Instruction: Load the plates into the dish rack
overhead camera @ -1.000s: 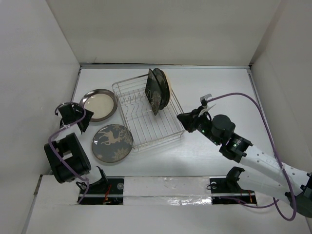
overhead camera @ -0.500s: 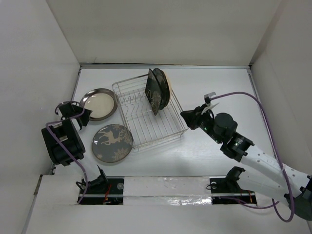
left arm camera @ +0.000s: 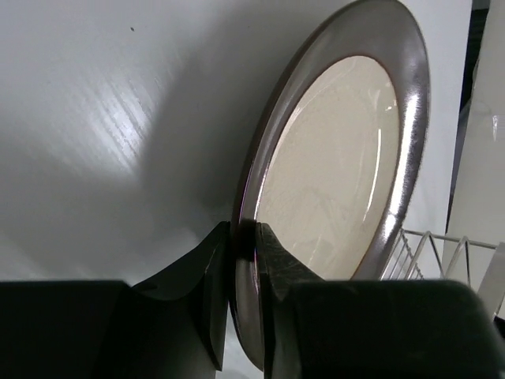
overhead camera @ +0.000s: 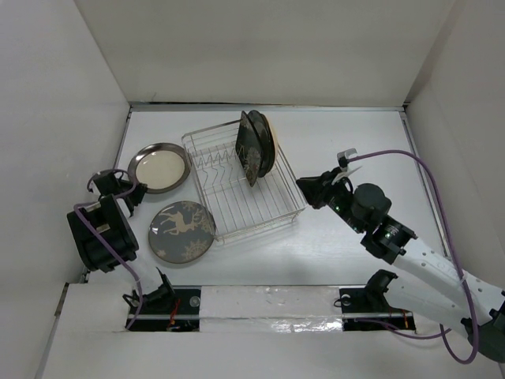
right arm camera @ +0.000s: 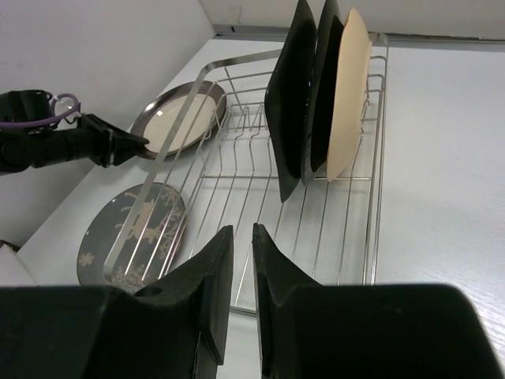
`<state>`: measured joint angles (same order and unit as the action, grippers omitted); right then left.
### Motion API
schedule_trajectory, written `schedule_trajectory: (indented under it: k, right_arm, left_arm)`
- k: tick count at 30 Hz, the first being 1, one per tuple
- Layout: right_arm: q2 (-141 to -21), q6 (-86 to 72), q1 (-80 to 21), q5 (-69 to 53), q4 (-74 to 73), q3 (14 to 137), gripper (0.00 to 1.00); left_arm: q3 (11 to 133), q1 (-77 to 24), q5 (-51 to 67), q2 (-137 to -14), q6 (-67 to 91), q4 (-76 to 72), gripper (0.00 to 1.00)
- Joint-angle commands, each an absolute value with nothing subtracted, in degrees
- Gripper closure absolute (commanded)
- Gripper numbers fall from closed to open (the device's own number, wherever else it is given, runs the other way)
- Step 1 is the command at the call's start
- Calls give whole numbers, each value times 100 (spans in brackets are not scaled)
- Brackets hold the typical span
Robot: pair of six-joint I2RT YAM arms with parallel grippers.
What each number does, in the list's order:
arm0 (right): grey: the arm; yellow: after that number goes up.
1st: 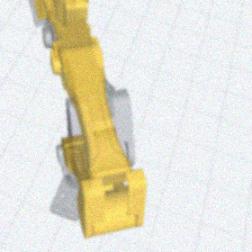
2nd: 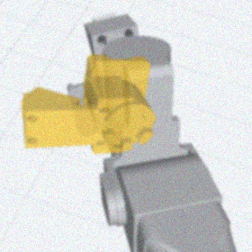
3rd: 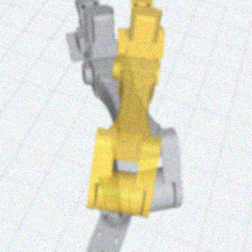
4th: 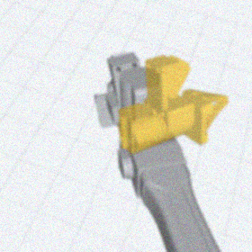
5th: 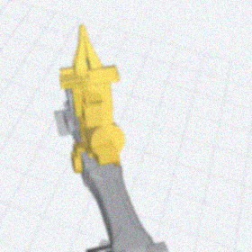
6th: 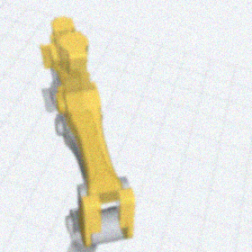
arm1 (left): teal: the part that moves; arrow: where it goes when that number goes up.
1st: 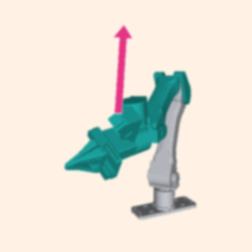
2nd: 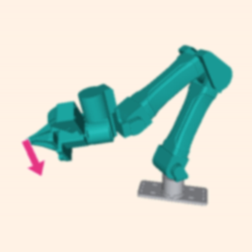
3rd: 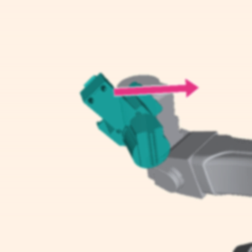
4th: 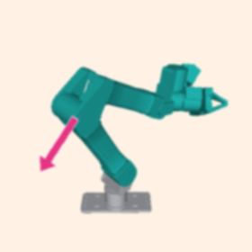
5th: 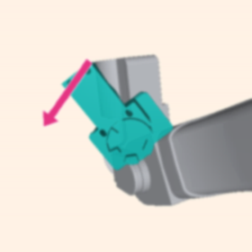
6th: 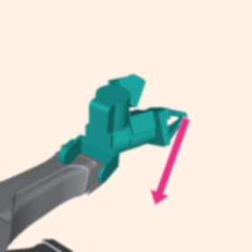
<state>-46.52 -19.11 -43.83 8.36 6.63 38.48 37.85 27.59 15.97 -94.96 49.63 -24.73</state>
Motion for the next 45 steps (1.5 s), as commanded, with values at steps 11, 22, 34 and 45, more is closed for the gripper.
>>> schedule_trajectory:
  k: [11,22,34,45]
  right_arm:
    - [-4781,-1890,-4333,633,844,3867,71]
    - [-5167,-1933,-4526,264,861,4358,33]
    - [-6310,-2284,-4834,44,1020,5431,13]
    - [-8225,-2443,-4764,132,660,7381,2]
  left_arm:
    - [3472,3085,1309,-7348,4720,-3374,100]
    - [3699,3085,1380,-6092,5106,-3498,100]
    - [3798,2295,1678,-4888,5431,-3401,100]
    - [2708,2057,3356,-4078,6782,-4472,100]
